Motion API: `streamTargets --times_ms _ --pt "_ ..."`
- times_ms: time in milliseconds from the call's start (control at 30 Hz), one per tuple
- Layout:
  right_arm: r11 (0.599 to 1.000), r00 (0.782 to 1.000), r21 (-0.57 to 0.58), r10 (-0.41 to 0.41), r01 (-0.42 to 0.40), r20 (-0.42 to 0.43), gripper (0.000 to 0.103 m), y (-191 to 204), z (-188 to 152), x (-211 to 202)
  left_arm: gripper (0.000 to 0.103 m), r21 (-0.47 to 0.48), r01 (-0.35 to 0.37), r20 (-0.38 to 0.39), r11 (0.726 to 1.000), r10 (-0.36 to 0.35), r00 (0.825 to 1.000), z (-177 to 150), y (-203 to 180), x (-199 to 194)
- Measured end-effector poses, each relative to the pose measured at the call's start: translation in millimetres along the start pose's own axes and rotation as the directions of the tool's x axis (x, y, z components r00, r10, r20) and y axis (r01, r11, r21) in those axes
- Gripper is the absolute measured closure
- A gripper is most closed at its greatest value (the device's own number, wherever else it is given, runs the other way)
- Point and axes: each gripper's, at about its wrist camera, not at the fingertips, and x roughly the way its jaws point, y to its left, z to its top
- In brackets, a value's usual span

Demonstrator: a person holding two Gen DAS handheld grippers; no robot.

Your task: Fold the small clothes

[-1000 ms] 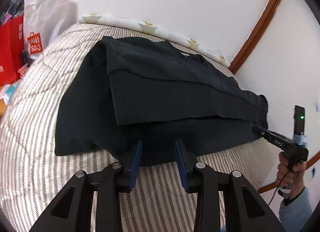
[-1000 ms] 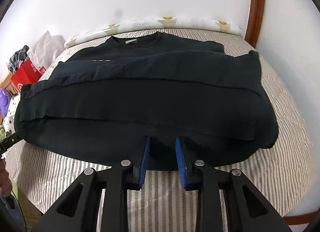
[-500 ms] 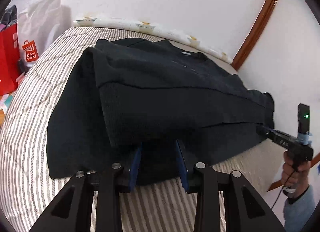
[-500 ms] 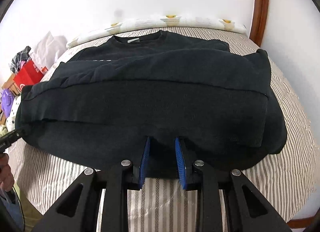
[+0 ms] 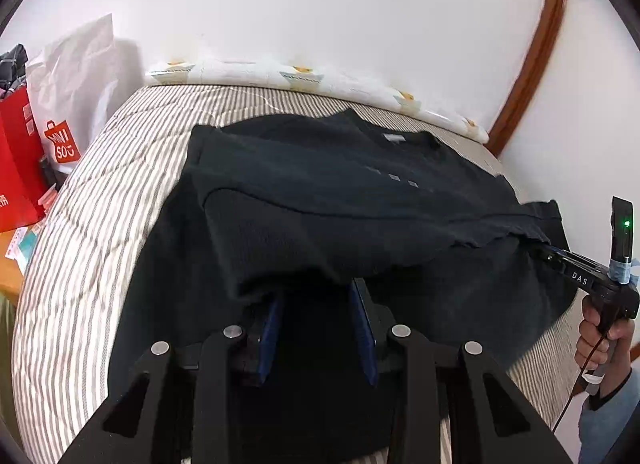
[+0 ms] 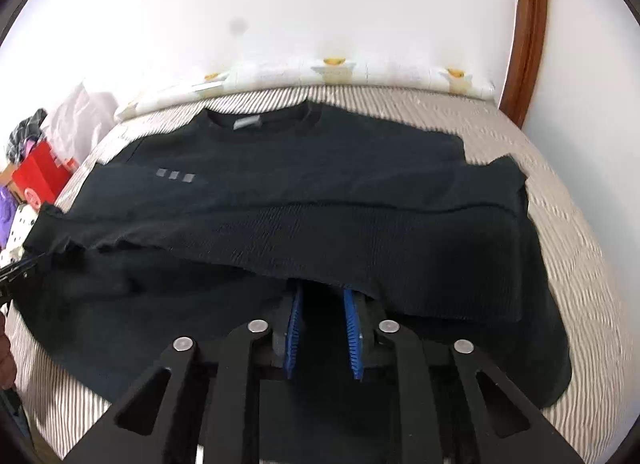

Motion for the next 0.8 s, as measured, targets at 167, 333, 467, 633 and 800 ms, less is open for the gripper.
streamTargets --times_ms 167,333,467,633,800 --pt "1.0 1.0 0.014 -0.004 0.004 0.014 0.086 -2 33 24 0.071 -0.007 -0.041 0.007 0.999 0.041 0.999 23 5 17" --pt "1.0 1.0 -0.002 0.01 -0.01 0.017 0.086 0 68 51 0.071 -0.045 -0.053 -0.009 0.998 0.053 0.999 52 18 39" --pt "1.0 1.0 0.001 0.026 -0.026 -0.018 0.087 1 87 76 0.071 -0.079 -0.043 -0.039 0.996 0.04 0.998 70 22 56" --pt "0.998 0.997 -0.003 0.063 -0.063 -0.042 0.087 -1 103 83 0.071 -0.109 0.019 -0.068 0.994 -0.026 0.997 88 24 55" --pt "0.994 0.994 -0.033 0.102 -0.101 0.041 0.074 -9 114 45 0.064 -0.135 0.104 -0.037 0.985 -0.11 0.993 94 27 39"
